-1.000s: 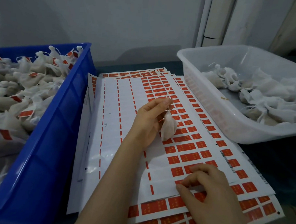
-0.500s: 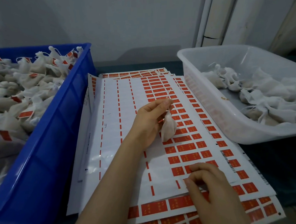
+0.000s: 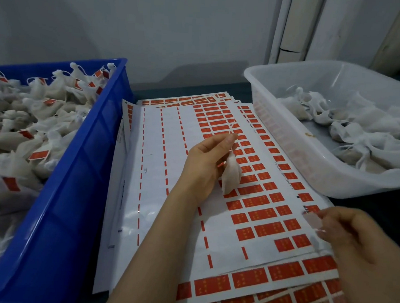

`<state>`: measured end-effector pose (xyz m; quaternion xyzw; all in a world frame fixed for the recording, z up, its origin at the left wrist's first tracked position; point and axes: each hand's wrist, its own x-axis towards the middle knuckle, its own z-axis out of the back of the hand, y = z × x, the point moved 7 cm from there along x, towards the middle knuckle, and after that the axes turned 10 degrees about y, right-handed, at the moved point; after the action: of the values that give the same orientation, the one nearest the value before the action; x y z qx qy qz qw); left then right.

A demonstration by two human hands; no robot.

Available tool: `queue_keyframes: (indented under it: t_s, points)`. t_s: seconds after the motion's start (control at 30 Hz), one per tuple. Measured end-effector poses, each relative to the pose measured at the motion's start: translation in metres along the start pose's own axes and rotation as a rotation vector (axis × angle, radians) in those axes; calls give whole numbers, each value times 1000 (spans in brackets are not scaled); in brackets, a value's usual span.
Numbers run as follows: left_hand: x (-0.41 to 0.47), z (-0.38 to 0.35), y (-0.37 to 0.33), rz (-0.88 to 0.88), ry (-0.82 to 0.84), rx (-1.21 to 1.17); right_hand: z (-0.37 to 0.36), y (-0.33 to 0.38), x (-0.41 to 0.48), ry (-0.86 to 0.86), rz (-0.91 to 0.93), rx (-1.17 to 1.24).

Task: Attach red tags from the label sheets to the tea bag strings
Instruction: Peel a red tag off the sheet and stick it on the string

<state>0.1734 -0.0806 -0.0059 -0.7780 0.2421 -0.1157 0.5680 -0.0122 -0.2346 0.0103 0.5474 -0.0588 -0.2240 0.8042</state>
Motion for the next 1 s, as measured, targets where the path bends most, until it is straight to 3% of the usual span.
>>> queue_keyframes:
  t_s: [0.17,0.3,0.53,0.83,1.0]
  points:
    - [1,4,-1,-28,-42,10,6,52,4,88,367,14]
    - [1,8,-5,-59,-53,-30,-13,102,20,142,553,-2]
    - [-2,8,-11,-96,-84,-93,-47,147,88,114,587,161]
    - [1,16,-11,-143,-164,-49,-76,90,120,135,392,313]
    - [1,16,-13,-164,-198,-45,-74,93,122,133,430,230]
